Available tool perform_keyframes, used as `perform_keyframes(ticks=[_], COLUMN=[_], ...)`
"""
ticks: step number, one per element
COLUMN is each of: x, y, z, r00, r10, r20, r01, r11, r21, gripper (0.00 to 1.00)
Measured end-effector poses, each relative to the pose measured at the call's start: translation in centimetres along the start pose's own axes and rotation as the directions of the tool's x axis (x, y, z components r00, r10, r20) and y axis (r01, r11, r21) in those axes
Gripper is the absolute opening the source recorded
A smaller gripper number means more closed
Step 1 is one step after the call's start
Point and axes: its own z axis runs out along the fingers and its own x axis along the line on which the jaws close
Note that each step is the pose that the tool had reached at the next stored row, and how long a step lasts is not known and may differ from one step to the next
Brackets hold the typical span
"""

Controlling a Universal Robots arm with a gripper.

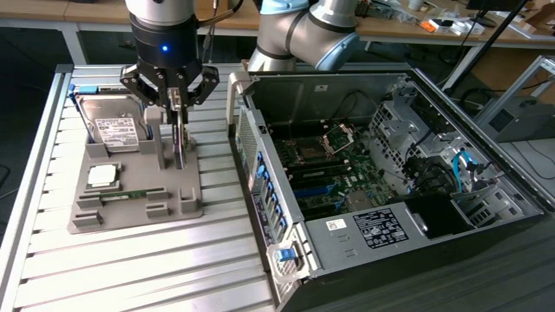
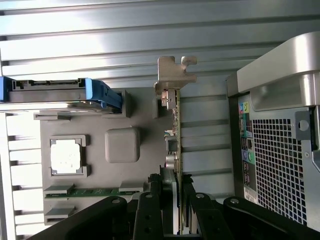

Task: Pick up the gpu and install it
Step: 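Pick up the gpu and move the gpu toward the slot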

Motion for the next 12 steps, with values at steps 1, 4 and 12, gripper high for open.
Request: perform_keyframes(ticks=[1,4,12], x=[0.00,0.00,-0.01], y=[0.00,0.00,0.02], z=[-0.03,-0.09,-0.31], r00=[1.0000,1.0000,1.0000], r10=[0.000,0.000,0.000], r20=[0.0000,-0.0001,0.0000], r01=[0.000,0.000,0.000], r11=[1.0000,1.0000,1.0000], r21=[0.0000,0.0001,0.0000], gripper=[0.27,0.27,0.27])
